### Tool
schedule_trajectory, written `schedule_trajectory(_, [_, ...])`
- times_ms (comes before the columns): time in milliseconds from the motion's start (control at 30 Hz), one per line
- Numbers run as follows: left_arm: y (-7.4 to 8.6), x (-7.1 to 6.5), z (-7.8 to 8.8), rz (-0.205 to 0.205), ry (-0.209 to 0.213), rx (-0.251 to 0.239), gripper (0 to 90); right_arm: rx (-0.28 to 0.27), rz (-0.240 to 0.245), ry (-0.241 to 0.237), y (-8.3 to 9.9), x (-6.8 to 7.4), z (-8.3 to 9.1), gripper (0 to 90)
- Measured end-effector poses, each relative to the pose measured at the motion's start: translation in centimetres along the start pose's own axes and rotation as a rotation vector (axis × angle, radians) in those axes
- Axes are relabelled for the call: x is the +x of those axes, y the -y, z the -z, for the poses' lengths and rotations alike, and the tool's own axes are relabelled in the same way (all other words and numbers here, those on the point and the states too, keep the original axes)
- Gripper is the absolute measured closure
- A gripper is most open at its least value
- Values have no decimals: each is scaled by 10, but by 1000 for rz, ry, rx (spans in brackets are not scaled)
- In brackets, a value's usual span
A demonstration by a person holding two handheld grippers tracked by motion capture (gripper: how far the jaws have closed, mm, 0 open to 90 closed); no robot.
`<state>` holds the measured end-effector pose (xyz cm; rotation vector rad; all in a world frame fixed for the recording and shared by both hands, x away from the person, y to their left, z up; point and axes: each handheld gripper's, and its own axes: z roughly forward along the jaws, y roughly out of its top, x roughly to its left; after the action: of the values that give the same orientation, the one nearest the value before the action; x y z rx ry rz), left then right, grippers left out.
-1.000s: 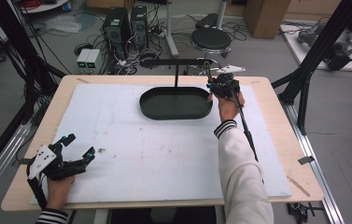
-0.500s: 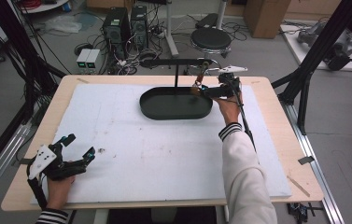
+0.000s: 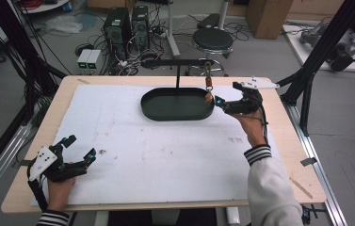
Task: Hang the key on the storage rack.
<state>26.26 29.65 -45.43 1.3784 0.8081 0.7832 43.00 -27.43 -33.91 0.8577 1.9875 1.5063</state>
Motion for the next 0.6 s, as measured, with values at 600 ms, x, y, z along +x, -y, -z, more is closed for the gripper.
schedule_trajectory(600, [0, -2, 0, -13, -9, 5, 80, -122, -23, 3, 105, 27, 97, 3])
